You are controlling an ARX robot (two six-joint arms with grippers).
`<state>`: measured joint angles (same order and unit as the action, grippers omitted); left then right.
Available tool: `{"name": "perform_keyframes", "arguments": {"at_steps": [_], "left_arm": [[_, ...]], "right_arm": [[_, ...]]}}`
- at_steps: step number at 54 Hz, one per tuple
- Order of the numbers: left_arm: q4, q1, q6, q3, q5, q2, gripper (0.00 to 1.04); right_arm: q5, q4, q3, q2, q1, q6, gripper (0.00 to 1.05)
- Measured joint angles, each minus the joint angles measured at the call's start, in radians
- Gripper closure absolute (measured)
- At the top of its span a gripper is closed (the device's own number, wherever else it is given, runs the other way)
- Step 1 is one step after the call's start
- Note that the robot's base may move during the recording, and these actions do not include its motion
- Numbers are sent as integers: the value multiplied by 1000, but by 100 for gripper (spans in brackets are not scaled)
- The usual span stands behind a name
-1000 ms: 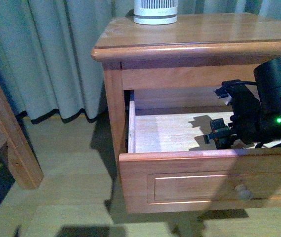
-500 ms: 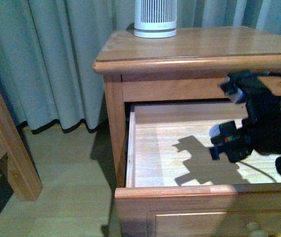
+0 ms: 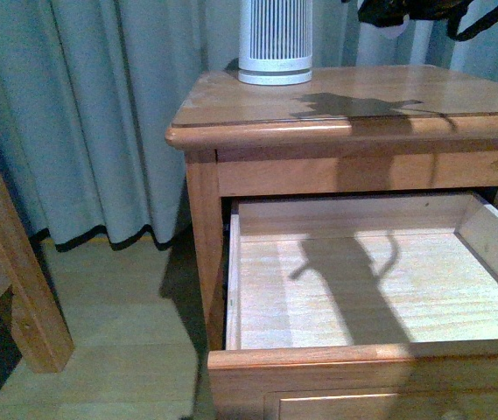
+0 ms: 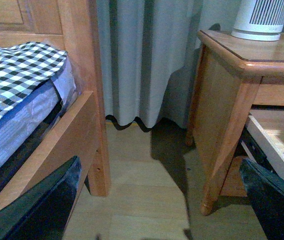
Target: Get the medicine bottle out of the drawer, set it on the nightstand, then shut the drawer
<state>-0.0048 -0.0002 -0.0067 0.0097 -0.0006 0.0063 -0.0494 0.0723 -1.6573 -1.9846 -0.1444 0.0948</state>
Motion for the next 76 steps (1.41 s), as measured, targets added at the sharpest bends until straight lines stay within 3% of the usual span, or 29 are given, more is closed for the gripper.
{"name": "perform_keyframes", "arguments": {"at_steps": [5,15,28,30,32,37,42,58,66,69,76], "left_arm": [[0,0,0,0,0,0,7],[0,0,0,0,0,0,7],[0,0,0,0,0,0,7],[0,0,0,0,0,0,7],[0,0,0,0,0,0,7],[0,0,0,0,0,0,7],[0,0,0,0,0,0,7],[0,0,0,0,0,0,7],[0,0,0,0,0,0,7],[0,0,0,0,0,0,7],[0,0,0,0,-1,-1,7]], "right_arm": [[27,-44,-127,-116,4,-3,74],[77,-69,-231,-238,6,-46,43],[22,94,-9,-18,-7,-85,7],[13,114,43,47,-11,-95,5],[-1,132,117,141,-18,-106,10],[-37,151,407,503,-37,-125,33],[-47,111,631,738,-50,-150,51],[66,-219,1260,1292,-127,-288,102],[163,-204,1471,1369,-190,-343,102],[185,-121,1541,1329,-196,-346,102],[196,257,1646,1027,-156,-332,102]]}}
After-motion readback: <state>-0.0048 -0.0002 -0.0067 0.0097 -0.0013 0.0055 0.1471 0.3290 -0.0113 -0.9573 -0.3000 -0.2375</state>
